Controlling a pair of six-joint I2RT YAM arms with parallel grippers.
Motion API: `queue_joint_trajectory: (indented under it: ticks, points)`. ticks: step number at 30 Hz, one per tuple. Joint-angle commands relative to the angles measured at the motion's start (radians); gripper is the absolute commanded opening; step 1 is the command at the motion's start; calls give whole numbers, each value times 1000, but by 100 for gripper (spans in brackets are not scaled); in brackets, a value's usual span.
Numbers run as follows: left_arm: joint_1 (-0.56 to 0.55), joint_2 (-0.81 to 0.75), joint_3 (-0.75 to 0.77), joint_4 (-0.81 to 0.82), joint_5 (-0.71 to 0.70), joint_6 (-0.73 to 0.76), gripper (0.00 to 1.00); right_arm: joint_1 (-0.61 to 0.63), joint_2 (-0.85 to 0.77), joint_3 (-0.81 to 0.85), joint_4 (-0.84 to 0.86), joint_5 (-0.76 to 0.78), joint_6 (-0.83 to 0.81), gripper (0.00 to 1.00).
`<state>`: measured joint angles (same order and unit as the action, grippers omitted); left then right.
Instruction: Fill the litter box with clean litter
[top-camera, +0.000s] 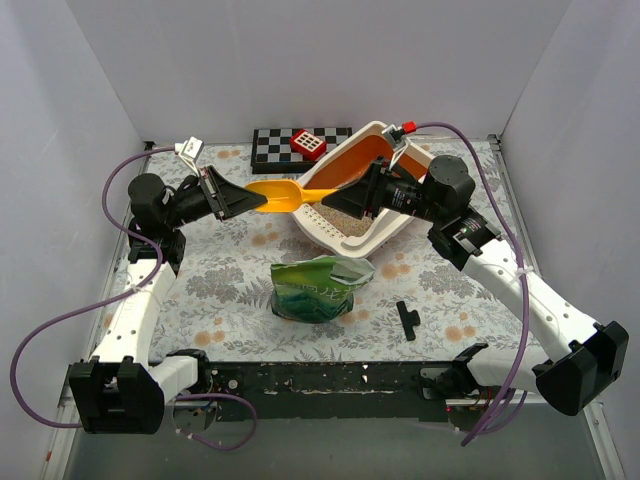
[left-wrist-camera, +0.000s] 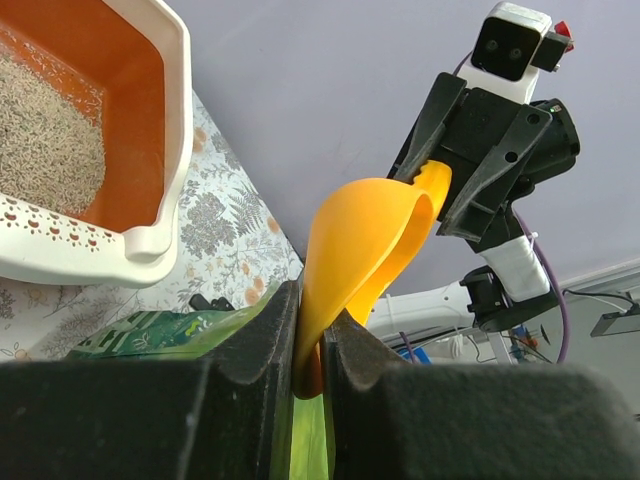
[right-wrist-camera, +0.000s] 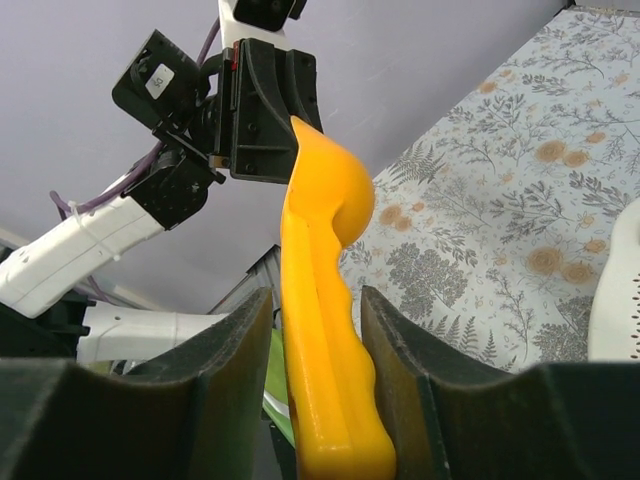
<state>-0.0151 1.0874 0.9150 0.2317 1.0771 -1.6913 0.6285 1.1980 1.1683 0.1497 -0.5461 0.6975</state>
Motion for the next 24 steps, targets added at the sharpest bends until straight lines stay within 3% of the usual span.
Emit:
queue_joint_trajectory:
  ticks: [1,4,6,11,15,18,21,24]
  points:
    - [4,-3,13,-12,3,25,0,-3,-17,16,73,-5,-18,44]
    - [4,-1,12,-12,1,24,0,-1,-15,14,77,-11,-18,22]
    - [4,-3,13,-11,4,25,0,-1,-15,17,68,-8,-27,2]
    - [4,-9,6,13,30,42,0,-1,-31,22,45,3,-55,1]
    - [6,-41,-36,138,63,13,22,-1,-49,28,-5,35,-84,1]
    - [1,-67,-56,213,93,-13,47,-7,-84,47,-62,90,-122,1]
    - [-12,-104,-80,274,128,-5,62,-35,-124,99,-201,136,-179,1]
    - [-29,-139,-108,270,156,45,69,-67,-159,169,-362,155,-240,1]
